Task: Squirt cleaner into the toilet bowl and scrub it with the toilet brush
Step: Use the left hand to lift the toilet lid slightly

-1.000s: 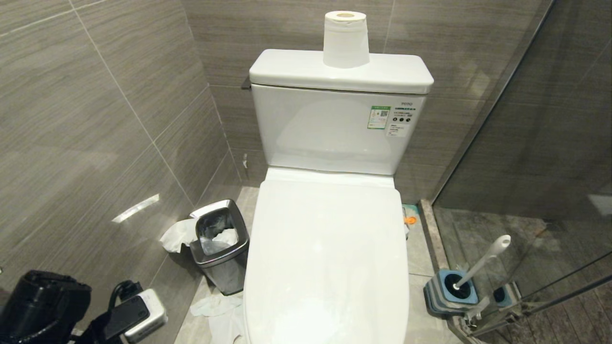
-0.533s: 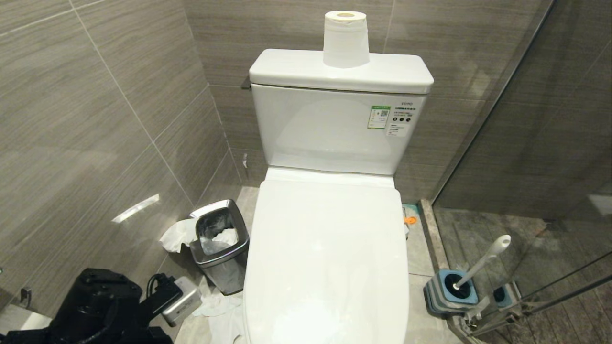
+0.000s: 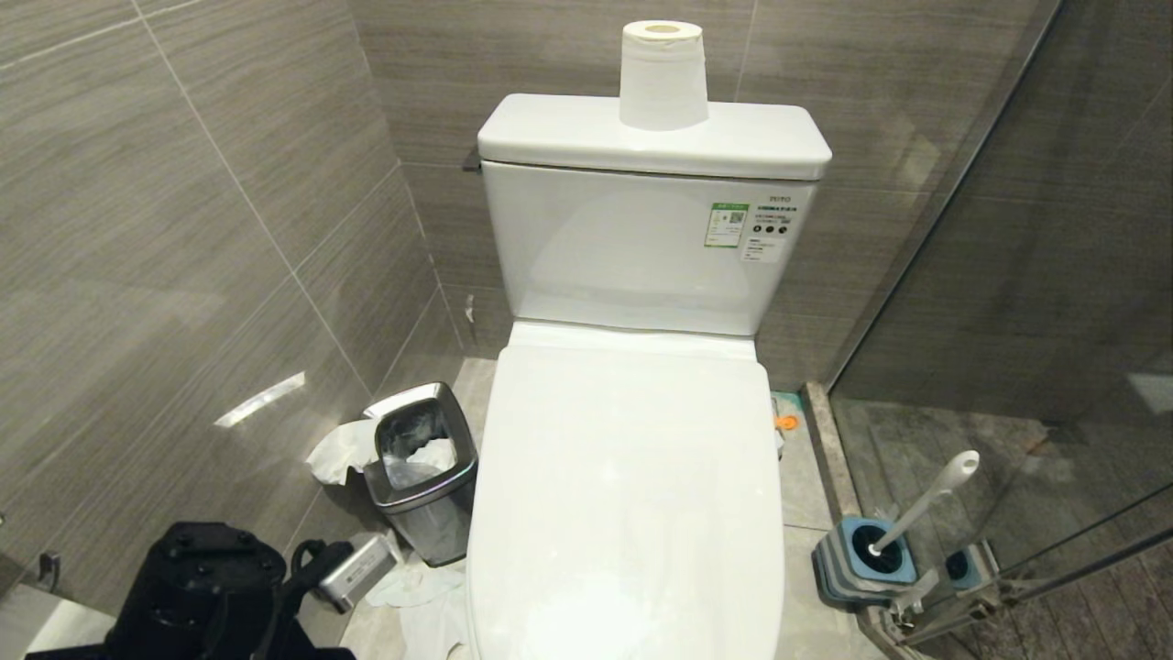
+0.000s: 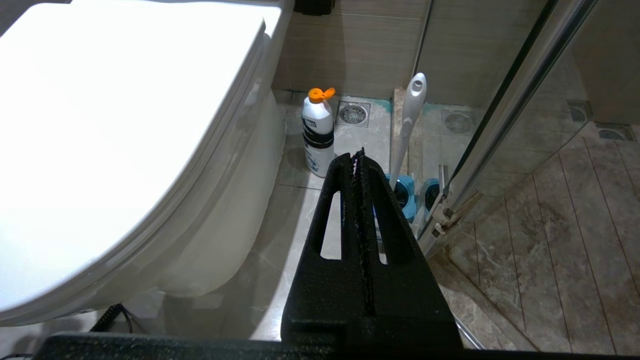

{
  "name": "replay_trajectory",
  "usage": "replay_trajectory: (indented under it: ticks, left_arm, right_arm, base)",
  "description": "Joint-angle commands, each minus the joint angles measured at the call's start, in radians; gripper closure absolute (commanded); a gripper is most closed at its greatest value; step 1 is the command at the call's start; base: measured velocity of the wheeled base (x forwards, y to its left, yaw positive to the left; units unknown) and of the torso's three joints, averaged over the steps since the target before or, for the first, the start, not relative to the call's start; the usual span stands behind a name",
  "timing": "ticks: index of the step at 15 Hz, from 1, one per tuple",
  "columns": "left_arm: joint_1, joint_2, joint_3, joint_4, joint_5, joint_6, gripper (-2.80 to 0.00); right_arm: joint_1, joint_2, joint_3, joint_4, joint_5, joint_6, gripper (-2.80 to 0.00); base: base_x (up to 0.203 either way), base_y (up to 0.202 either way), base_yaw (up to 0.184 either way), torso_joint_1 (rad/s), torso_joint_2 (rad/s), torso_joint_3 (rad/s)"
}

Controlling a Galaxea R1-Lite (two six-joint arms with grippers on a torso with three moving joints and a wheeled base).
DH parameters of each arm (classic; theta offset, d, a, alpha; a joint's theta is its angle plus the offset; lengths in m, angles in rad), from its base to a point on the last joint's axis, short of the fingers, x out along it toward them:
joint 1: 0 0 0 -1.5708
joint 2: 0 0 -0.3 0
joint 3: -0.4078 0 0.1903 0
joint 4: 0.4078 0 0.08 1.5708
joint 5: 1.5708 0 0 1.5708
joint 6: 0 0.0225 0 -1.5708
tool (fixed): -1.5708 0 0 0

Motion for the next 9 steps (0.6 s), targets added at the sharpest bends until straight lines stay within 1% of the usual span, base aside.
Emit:
replay_trajectory:
  ticks: [1,3,4,5,6,7,8,9]
  left_arm:
    - [0.034,0.030,0.073,-0.087,-0.021,0.005,0.00]
    - [0.149,0.115,0.091,-0.167,-0.025,0.013,0.00]
    - [0.191,0.166,0.102,-0.221,-0.032,0.024,0.00]
    - [0.222,0.215,0.116,-0.286,-0.057,0.036,0.00]
    - [0.265,0.266,0.134,-0.383,-0.128,0.047,0.00]
    - [0.312,0.306,0.152,-0.489,-0.230,0.054,0.00]
    - [0.352,0.331,0.169,-0.561,-0.303,0.058,0.00]
    - [0.389,0.344,0.178,-0.609,-0.370,0.059,0.00]
  right_arm:
    - [0.000,0.000,0.001,-0.001,0.000,0.001,0.00]
    - [0.000,0.000,-0.001,-0.001,0.000,0.001,0.00]
    - [0.000,0.000,-0.001,-0.001,0.000,0.001,0.00]
    - [0.000,0.000,-0.001,-0.001,0.000,0.001,0.00]
    - [0.000,0.000,0.001,-0.001,0.000,0.001,0.00]
    - [0.000,0.000,0.000,-0.001,0.000,0.001,0.00]
    - [0.000,0.000,0.000,-0.001,0.000,0.001,0.00]
    - [0.000,0.000,0.000,-0.001,0.000,0.001,0.00]
  base:
    - [0.000,0.000,0.000,0.000,0.00,0.000]
    - [0.000,0.000,0.000,0.000,0.00,0.000]
    - [0.000,0.000,0.000,0.000,0.00,0.000]
    - [0.000,0.000,0.000,0.000,0.00,0.000]
    - [0.000,0.000,0.000,0.000,0.00,0.000]
    - [0.000,0.000,0.000,0.000,0.00,0.000]
    - [0.000,0.000,0.000,0.000,0.00,0.000]
    - [0.000,0.000,0.000,0.000,0.00,0.000]
